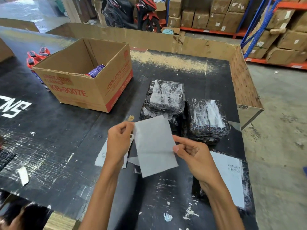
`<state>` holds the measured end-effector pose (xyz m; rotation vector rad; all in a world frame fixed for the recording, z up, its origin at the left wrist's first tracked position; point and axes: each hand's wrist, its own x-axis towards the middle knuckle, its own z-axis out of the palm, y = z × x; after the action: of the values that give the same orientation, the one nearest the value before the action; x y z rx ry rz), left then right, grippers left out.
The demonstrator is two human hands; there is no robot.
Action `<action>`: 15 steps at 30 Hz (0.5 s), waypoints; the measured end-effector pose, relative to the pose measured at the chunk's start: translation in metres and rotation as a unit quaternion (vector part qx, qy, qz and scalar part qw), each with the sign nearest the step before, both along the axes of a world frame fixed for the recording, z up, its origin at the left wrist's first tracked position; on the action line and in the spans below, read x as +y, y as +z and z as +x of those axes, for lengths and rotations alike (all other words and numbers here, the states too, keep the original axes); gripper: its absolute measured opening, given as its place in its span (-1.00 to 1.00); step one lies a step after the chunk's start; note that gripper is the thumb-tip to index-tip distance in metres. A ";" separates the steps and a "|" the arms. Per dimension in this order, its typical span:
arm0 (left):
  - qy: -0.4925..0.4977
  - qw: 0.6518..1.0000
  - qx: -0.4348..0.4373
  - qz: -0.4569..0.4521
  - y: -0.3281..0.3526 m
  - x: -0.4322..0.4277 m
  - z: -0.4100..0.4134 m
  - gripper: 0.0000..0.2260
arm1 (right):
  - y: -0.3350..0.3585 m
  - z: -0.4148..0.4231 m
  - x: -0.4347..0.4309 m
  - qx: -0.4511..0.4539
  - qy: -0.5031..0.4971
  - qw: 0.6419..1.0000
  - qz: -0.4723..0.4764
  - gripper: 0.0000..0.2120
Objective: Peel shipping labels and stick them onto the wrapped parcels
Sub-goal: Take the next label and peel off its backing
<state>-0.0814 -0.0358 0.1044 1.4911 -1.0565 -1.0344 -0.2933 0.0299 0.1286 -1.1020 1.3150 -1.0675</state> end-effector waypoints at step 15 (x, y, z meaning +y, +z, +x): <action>0.175 0.974 0.062 0.130 -0.063 -0.023 0.047 -0.72 | -0.009 -0.035 0.033 0.029 -0.313 0.943 -0.106 -0.70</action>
<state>-0.0340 -0.0592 0.0409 1.7228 -0.5561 -1.0229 -0.3281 0.0632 0.1201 -0.8847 1.6820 -1.6844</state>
